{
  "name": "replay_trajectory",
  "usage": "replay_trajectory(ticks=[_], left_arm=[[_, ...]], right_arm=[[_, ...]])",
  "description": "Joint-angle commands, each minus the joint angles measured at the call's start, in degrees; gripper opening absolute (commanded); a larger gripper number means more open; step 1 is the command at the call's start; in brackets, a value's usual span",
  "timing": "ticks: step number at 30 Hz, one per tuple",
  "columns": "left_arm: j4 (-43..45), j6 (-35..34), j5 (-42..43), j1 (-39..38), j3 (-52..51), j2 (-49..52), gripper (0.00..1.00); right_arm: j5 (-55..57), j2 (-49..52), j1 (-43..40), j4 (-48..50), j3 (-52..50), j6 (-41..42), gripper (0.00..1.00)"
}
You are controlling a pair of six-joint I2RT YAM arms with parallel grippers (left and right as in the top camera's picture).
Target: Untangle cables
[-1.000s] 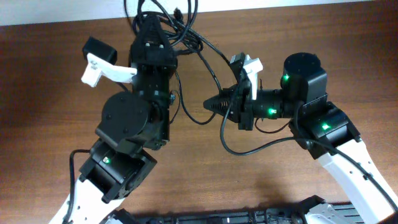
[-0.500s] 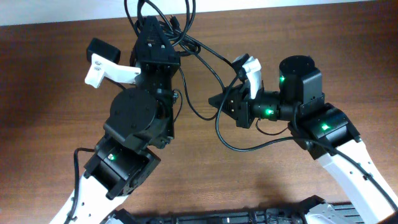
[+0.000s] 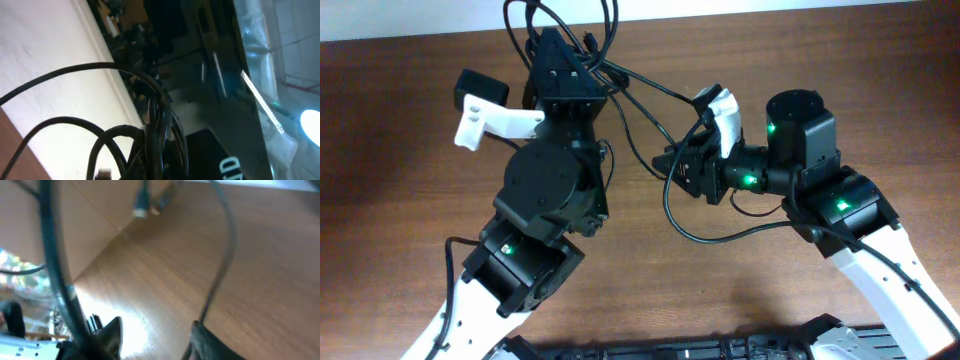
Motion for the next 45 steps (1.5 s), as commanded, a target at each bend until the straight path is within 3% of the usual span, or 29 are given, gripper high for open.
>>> replay_trajectory(ticks=[1,3,11,20,26,29,34,45], left_arm=[[1.7,1.9,-7.8,1.6,1.4,-2.2,0.0],[1.8,1.9,-7.8,1.6,1.4,-2.2,0.0],[0.9,1.9,-6.8,1.6,1.4,-2.2,0.0],[1.2,1.8,5.6,1.6,1.4,-2.2,0.0],[0.0,2.4,7.8,1.6,1.4,-2.2,0.0],[-1.3,10.2,12.9,1.6,1.4,-2.2,0.0],[-7.0,35.4,28.8,1.6,1.4,-2.2,0.0],[-21.6,57.2,35.3,1.6,1.4,-2.2,0.0]], right_arm=[[5.2,0.0,-1.0,-1.0,-0.6,2.1,0.69],[5.2,0.0,-1.0,-1.0,-0.6,0.9,0.82],[5.1,0.0,-1.0,-0.4,-0.6,-0.7,0.94],[1.2,0.0,-1.0,1.9,-0.6,-0.7,0.95],[4.2,0.0,-1.0,1.9,-0.6,-0.7,0.95],[9.4,-0.1,-1.0,2.0,-0.5,-0.6,0.95],[15.5,-1.4,-1.1,3.1,-0.5,-0.5,0.95],[26.1,-8.0,-1.1,2.9,-0.5,-0.5,0.95]])
